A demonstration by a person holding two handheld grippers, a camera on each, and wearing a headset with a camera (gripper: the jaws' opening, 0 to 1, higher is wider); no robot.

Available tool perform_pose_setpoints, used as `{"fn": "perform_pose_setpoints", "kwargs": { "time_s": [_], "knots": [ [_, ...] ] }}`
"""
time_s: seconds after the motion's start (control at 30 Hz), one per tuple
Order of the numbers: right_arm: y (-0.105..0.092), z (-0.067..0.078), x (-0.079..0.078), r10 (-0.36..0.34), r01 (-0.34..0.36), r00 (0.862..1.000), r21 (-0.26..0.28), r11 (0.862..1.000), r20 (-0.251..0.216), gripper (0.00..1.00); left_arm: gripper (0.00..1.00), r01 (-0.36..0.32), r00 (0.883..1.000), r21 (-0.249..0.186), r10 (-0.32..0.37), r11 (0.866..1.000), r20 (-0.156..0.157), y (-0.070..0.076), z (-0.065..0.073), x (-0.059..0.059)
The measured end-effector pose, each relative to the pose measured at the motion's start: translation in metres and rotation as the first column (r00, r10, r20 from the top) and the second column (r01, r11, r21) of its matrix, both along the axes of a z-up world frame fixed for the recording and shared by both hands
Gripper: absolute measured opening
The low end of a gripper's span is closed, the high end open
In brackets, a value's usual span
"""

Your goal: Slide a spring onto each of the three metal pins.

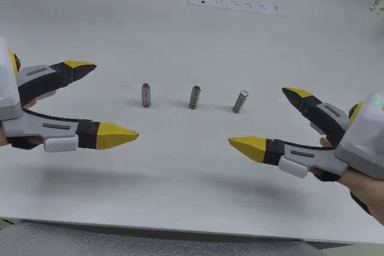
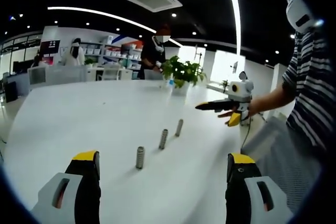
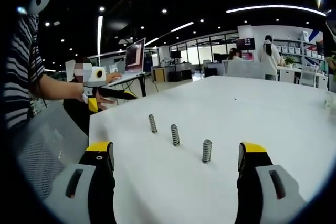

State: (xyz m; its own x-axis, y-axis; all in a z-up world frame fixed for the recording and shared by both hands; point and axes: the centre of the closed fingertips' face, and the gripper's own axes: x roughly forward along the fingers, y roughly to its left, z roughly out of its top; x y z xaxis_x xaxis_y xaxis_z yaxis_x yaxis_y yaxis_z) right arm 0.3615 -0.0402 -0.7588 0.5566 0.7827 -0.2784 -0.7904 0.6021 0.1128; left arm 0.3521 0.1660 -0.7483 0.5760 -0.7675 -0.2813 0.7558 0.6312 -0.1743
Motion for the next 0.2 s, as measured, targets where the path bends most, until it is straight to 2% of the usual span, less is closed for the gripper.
{"fn": "perform_pose_setpoints", "kwargs": {
  "time_s": [0.2],
  "knots": [
    [-0.015, -0.002, -0.004, -0.038, 0.038, 0.999, -0.005, 0.999, -0.011, 0.99, 0.98, -0.011, 1.000, 0.012, 0.011, 1.000, -0.008, 0.005, -0.003, -0.006]
  ]
}}
